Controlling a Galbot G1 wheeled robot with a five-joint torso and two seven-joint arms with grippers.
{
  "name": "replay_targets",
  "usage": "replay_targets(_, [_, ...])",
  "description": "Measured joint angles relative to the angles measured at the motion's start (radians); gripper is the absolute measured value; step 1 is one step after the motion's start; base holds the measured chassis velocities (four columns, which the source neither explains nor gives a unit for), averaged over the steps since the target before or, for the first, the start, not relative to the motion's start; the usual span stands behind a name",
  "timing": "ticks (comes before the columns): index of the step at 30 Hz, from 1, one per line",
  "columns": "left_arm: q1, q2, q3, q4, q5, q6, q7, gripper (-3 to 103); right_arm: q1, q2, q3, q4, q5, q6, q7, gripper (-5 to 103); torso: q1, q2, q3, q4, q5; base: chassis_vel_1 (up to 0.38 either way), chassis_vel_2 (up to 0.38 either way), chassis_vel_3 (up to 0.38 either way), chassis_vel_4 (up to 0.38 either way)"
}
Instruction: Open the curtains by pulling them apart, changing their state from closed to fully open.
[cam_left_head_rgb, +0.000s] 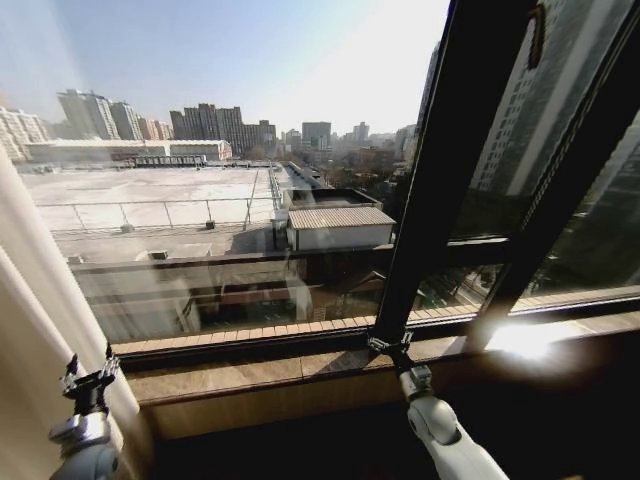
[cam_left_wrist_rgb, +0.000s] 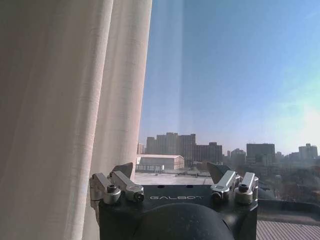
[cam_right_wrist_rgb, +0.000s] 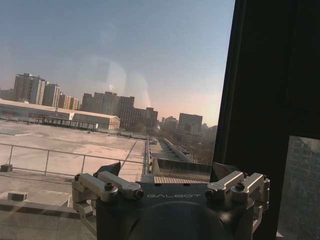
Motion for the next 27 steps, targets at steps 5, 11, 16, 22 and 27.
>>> replay_targets(5, [0.030,-0.049,0.055,-0.027,0.003,-0.027,0.056,99,0.000,0.000,0.000,0.000,0.000,0.000,0.000,100,0.000,0.000,0.000,0.0001,-0.0004,0.000,0.000,0.000,0.000])
replay_targets(11, [0.027,-0.082,0.094,-0.031,-0.020,-0.028,0.027,100,0.000,0.000,0.000,0.000,0.000,0.000,0.000,100,0.000,0.000,0.000,0.0000,-0.0004,0.000,0.000,0.000,0.000])
replay_targets(16, [0.027,-0.084,0.098,-0.030,0.002,-0.024,0.011,100,0.000,0.000,0.000,0.000,0.000,0.000,0.000,100,0.000,0.000,0.000,0.0001,-0.0004,0.000,0.000,0.000,0.000])
replay_targets(22, [0.026,-0.081,0.098,-0.027,0.004,-0.022,0.008,100,0.000,0.000,0.000,0.000,0.000,0.000,0.000,100,0.000,0.000,0.000,0.0000,-0.0004,0.000,0.000,0.000,0.000])
replay_targets(27, [0.025,-0.080,0.097,-0.025,0.004,-0.021,0.008,100,0.000,0.000,0.000,0.000,0.000,0.000,0.000,100,0.000,0.000,0.000,0.0001,-0.0005,0.000,0.000,0.000,0.000])
